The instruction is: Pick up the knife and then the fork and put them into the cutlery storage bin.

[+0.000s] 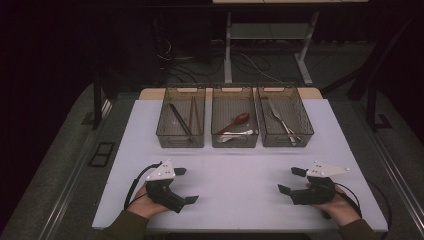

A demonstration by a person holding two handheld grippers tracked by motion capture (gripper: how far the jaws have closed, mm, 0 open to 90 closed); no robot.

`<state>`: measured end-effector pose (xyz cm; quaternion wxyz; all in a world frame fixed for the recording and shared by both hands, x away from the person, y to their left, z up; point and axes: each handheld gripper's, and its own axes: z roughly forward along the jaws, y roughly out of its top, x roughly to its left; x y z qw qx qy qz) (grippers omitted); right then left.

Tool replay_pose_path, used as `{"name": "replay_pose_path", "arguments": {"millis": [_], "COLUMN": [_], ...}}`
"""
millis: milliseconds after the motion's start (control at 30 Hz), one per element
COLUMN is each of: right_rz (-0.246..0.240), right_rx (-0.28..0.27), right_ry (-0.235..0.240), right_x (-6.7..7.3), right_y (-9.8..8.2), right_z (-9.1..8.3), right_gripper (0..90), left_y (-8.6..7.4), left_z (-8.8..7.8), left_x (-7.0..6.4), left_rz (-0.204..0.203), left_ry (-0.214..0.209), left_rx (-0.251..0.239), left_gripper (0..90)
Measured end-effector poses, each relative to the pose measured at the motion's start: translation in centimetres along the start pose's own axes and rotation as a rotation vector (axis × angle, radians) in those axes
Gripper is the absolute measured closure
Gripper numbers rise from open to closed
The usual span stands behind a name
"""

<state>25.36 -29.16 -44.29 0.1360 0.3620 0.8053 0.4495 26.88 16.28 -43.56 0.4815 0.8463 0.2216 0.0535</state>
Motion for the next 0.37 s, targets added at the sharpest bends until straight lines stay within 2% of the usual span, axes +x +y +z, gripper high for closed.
{"name": "replay_pose_path", "arguments": {"millis": [167,367], "right_rz": [0.002,-0.018], "right_rx": [-0.002,0.015], "right_ry": [-0.020,-0.027], "right_x": [-0.27,-0.36], "right_y": [-0.08,-0.20], "right_z": [-0.19,0.01], "right_gripper": [18.3,18.3], "left_y": [0.01,0.01], "left_z": [-0.02,0.06], "left_x": [-0.08,-0.01], "left_rz": [-0.002,-0.005], "left_ry": [0.001,0.002], "left_rx": [0.000,0.003], "left_gripper": [0.0,0.0]}}
